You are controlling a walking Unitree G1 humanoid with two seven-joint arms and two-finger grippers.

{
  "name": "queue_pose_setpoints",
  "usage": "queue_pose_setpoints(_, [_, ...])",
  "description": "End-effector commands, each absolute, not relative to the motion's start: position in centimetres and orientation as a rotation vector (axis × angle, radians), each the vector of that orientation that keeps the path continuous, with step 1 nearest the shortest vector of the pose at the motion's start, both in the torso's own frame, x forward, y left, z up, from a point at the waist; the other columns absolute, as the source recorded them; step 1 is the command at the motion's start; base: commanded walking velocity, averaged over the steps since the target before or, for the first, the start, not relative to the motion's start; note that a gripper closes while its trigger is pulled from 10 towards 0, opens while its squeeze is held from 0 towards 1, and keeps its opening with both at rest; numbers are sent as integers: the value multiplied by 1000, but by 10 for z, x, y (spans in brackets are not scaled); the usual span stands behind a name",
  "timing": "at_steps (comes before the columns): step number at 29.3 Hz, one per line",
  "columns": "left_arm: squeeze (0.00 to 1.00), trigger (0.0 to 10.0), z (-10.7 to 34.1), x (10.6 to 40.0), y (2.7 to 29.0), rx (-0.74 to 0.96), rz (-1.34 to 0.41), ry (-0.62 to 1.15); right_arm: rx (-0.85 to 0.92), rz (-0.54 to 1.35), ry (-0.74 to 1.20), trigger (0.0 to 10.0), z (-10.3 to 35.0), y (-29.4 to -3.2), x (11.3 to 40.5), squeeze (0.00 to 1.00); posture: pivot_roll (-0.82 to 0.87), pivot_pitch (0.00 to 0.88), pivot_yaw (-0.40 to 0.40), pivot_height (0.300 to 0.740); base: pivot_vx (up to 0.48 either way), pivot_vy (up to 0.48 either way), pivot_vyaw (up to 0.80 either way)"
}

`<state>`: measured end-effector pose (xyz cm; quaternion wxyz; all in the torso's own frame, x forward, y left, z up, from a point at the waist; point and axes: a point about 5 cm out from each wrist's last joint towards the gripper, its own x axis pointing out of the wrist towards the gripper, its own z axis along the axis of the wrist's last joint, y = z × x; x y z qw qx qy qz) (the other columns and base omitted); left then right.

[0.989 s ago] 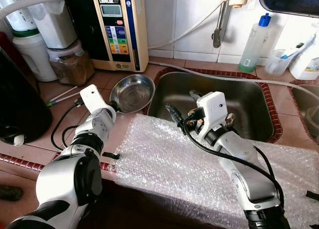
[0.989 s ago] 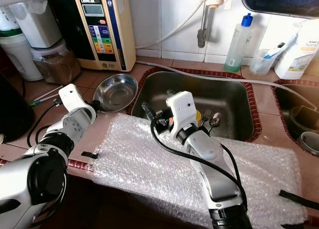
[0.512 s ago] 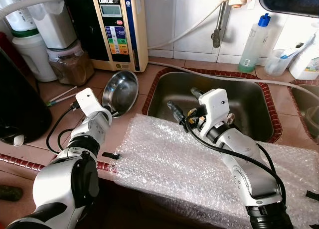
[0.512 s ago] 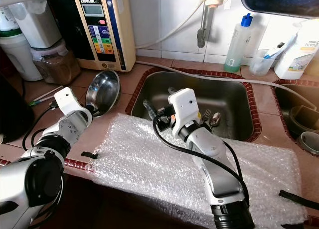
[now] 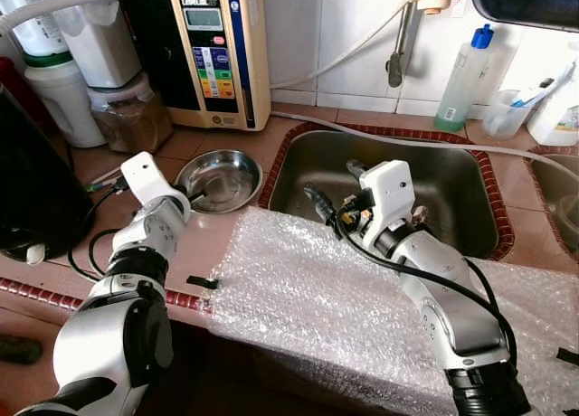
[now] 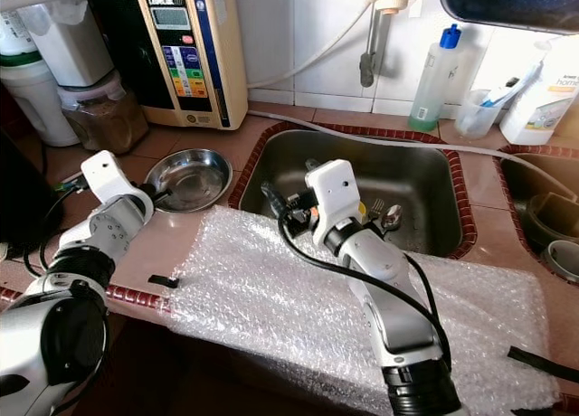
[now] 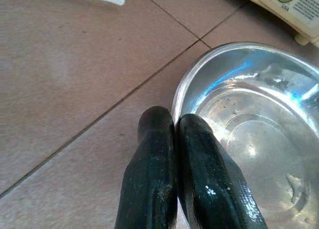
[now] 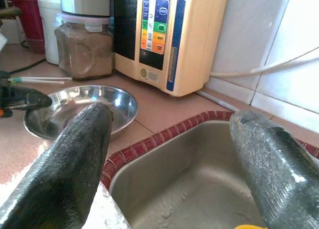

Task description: Kitchen organization

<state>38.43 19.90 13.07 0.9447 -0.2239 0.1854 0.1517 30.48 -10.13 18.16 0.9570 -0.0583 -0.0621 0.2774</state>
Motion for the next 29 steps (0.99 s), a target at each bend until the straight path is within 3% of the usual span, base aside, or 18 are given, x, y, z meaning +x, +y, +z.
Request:
queue_pose_setpoints(1, [0,0,127,380,202,-435,322,368,-110,575,-135,10000,183,-99,308,0,0,0,66,740,0,0,0])
queue_pose_setpoints(10, [0,0,153,379,186,-534,153,69,-96,573,-142,10000,184,-99,313,0,7,0,53,740,0,0,0])
queue_pose_setpoints(16, [0,0,183,376,178,-569,62,-163,-62,464,-166,10000,189,-110,325,0,12,0,45,740,0,0,0])
queue_pose_setpoints(29, [0,0,203,370,157,-613,-142,-285,-25,418,-192,10000,193,-117,335,0,9,0,37,740,0,0,0])
